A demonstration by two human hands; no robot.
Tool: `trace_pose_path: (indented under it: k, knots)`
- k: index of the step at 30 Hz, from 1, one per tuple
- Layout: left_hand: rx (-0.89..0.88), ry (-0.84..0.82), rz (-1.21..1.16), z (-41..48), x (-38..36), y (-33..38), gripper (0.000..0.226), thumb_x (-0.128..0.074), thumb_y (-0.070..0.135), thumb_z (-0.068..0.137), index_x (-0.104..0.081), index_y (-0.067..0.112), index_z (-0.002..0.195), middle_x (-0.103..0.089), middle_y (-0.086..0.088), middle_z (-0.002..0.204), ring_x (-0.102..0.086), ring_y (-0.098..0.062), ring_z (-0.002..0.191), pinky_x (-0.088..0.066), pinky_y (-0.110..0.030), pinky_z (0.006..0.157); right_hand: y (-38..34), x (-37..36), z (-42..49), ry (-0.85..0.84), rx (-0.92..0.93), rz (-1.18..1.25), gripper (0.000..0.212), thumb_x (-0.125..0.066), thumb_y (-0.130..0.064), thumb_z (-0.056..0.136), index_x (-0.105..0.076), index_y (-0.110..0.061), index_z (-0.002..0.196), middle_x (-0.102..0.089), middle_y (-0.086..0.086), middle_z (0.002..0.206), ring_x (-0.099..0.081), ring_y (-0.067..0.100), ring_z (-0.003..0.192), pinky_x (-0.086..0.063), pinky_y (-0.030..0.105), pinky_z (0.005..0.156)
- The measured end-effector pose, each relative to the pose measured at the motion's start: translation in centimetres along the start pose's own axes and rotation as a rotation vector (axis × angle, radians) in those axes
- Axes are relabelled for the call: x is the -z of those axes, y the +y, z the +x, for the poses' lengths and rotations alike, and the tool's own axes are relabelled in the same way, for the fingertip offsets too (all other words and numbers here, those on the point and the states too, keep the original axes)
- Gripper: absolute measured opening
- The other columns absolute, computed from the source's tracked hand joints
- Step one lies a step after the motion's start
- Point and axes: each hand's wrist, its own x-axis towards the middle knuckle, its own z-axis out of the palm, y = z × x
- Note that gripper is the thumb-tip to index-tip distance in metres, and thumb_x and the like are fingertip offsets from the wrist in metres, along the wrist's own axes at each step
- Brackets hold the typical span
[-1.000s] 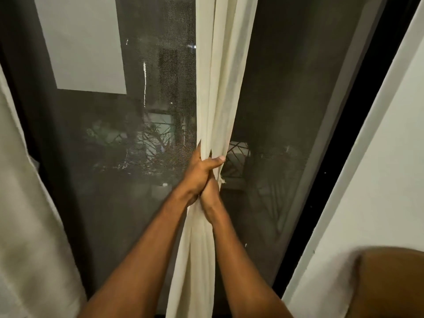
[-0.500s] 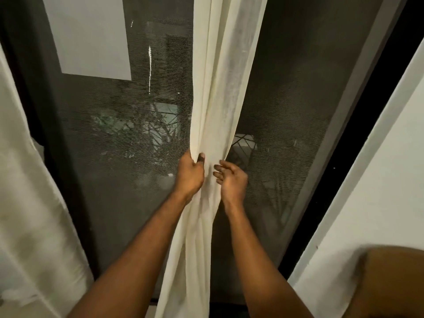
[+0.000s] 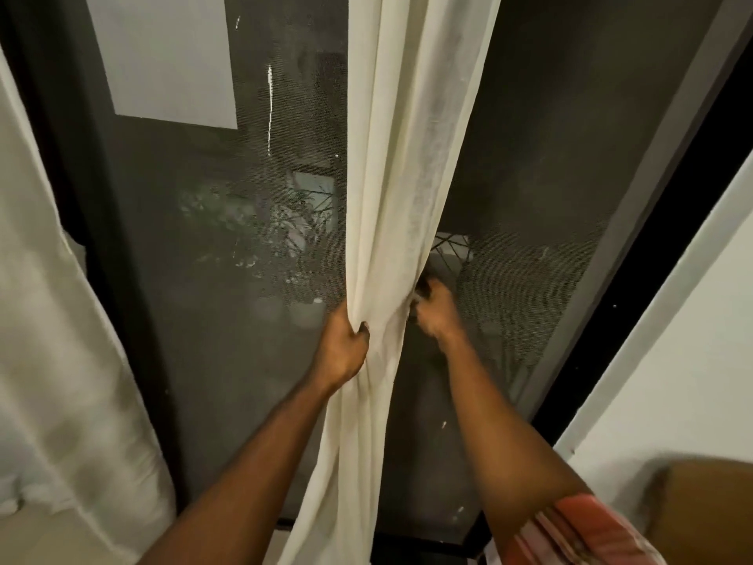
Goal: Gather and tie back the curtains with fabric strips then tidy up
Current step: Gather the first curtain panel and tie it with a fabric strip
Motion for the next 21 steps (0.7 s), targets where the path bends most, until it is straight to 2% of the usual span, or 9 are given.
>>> trace_pose_path:
  k: [3,6,9,12,16,18,21]
  knots:
    - [0.012,-0.004,-0.003,0.6,-0.6,-0.7,0.054,-0.051,-0.007,0.086,-0.043,0.006,0.138,-0.054,-0.002,0.122,-0.050,-0.022,0.122,-0.039,-0.022,0.096,0.6,-0.4,1.0,-0.056,0.012,-0.084,0.043,-0.047,0.007,0.090,-0.048,-0.002,0.132,-0.057,0.003,0.124,-0.054,0.018,0.103,-0.043,0.026,0.083]
    - [0.038,0.028,0.030,0.8,-1.2,-1.9,0.057,-0.056,-0.002,0.082,-0.046,0.012,0.136,-0.056,0.000,0.119,-0.055,-0.025,0.118,-0.044,-0.029,0.094,1.5,-1.2,1.4,-0.047,0.010,-0.138,0.027,-0.051,0.004,0.087,-0.060,0.004,0.112,-0.062,0.005,0.107,-0.059,0.020,0.097,-0.045,0.028,0.076]
    - [0.055,0.046,0.031,0.7,-2.2,-2.6,0.062,-0.069,0.007,0.079,-0.045,0.016,0.135,-0.053,0.008,0.116,-0.054,-0.015,0.112,-0.045,-0.030,0.092,2.9,-2.1,1.4,-0.041,-0.019,-0.168,0.017,-0.054,-0.001,0.085,-0.066,0.003,0.096,-0.069,0.018,0.100,-0.064,0.031,0.094,-0.046,0.030,0.071]
    - [0.053,0.048,0.073,0.7,-3.2,-3.2,0.065,-0.075,0.015,0.077,-0.045,0.016,0.134,-0.053,0.010,0.118,-0.050,-0.008,0.108,-0.041,-0.026,0.093,3.9,-2.7,1.2,-0.032,-0.056,-0.145,0.018,-0.057,-0.007,0.087,-0.067,0.002,0.098,-0.069,0.018,0.103,-0.063,0.032,0.097,-0.050,0.035,0.078]
    - [0.042,0.069,0.169,0.7,-3.8,-3.9,0.051,-0.058,0.010,0.080,-0.052,0.013,0.131,-0.063,-0.008,0.122,-0.058,-0.030,0.115,-0.048,-0.039,0.097,5.1,-2.9,1.6,0.001,-0.132,-0.124,0.021,-0.056,-0.007,0.083,-0.068,0.003,0.097,-0.070,0.019,0.099,-0.065,0.035,0.095,-0.050,0.035,0.072]
    - [0.035,0.068,0.227,0.7,-3.8,-4.2,0.048,-0.054,0.006,0.083,-0.053,0.010,0.130,-0.064,-0.012,0.121,-0.057,-0.034,0.115,-0.048,-0.038,0.096,6.0,-2.6,1.8,0.019,-0.161,-0.130,0.024,-0.053,-0.007,0.081,-0.067,0.002,0.098,-0.070,0.019,0.100,-0.065,0.034,0.098,-0.046,0.031,0.069]
    - [0.034,0.069,0.288,0.9,-3.3,-4.5,0.045,-0.050,0.004,0.084,-0.053,0.009,0.129,-0.064,-0.015,0.120,-0.056,-0.039,0.113,-0.049,-0.039,0.093,7.1,-1.9,1.3,0.064,-0.178,-0.136,0.030,-0.053,-0.006,0.078,-0.066,-0.004,0.106,-0.069,0.014,0.106,-0.064,0.032,0.103,-0.049,0.034,0.079]
